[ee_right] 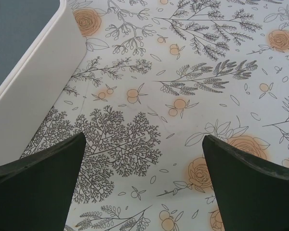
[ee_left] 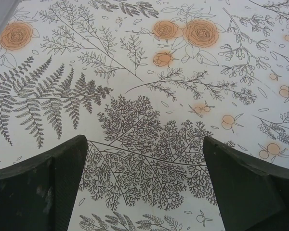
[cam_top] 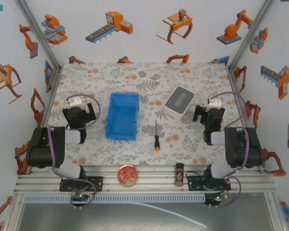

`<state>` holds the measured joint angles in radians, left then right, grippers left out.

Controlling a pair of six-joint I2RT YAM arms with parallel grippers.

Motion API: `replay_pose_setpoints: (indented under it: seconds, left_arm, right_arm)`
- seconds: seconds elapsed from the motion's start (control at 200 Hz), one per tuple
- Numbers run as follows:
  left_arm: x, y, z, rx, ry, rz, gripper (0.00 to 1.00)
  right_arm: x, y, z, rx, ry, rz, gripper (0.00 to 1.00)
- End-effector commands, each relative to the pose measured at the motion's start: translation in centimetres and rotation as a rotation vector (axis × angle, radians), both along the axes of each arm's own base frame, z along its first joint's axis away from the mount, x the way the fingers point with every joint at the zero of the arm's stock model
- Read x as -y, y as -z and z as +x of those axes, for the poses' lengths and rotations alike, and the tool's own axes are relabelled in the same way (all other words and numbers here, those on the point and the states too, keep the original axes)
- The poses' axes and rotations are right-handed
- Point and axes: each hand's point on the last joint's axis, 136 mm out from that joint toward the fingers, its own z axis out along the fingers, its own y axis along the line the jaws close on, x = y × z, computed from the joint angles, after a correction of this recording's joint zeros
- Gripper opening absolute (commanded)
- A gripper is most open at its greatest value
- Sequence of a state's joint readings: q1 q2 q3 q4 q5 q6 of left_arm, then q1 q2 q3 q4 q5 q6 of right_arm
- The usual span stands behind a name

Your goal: Put the screwdriver in the bin

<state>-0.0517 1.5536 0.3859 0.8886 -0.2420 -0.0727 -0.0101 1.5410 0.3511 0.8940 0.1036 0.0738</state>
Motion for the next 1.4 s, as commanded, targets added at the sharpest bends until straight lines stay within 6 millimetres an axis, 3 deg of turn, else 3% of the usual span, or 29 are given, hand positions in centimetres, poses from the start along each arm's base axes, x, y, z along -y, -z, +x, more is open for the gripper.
replay_pose_setpoints:
  seconds: [0.0, 0.791, 0.966, 1.142, 1.267, 1.392]
  left_arm:
    - [0.1, -0.3, 0.1, 0.005, 0.011, 0.006, 0.97]
    - [0.2, -0.3, 0.1, 0.003, 0.012, 0.006, 0.97]
    - [1.5, -0.1, 0.4, -0.014, 0.1, -0.002, 0.97]
    - [1.5, -0.1, 0.4, -0.012, 0.1, 0.0, 0.97]
    - [1.6, -0.4, 0.4, -0.019, 0.107, 0.001, 0.97]
    - [1.7, -1.7, 1.0, -0.119, 0.103, -0.004, 0.97]
  right_arm:
    - [0.1, -0.8, 0.7, 0.023, -0.008, -0.011, 0.99]
    - [0.1, -0.8, 0.7, 0.022, -0.005, -0.013, 0.99]
    - [0.8, -0.8, 0.8, 0.018, 0.029, 0.005, 0.99]
    - [0.7, -0.8, 0.7, 0.019, 0.019, 0.002, 0.99]
    - [1.0, -1.1, 0.6, 0.023, 0.041, 0.001, 0.99]
    - [1.3, -2.7, 0.2, 0.041, 0.062, 0.0, 0.99]
